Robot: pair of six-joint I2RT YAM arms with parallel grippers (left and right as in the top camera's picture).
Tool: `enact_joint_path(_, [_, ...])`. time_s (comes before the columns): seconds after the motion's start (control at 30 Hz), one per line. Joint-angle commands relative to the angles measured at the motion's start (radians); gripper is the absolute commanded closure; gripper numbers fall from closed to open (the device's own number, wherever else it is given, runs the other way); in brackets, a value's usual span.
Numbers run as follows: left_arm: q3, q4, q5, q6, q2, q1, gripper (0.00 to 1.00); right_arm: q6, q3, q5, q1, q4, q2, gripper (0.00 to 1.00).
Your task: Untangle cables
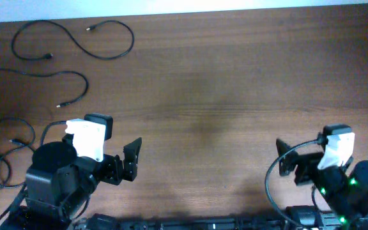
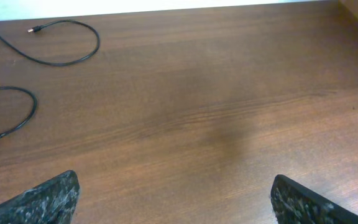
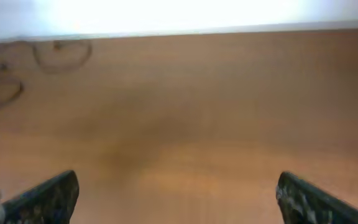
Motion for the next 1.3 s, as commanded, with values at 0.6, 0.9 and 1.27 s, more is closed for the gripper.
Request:
enact_joint_path(0.6, [-0.002,0.002,-0.004,-0.005,-0.003,0.001,0.01,-0.065,-0.89,-0.018,-0.022,0.985,-0.419,0.01])
enact_joint_path(0.9, [-0.002,0.002,-0.004,-0.005,-0.003,0.001,0.01,-0.065,-0.89,0.01,-0.023,0.872,-0.419,0.01])
enact_joint_path(1.27, [-0.002,0.002,-0.004,-0.005,-0.003,0.001,0.01,-0.061,-0.89,0.025,-0.023,0.872,-0.419,0.02])
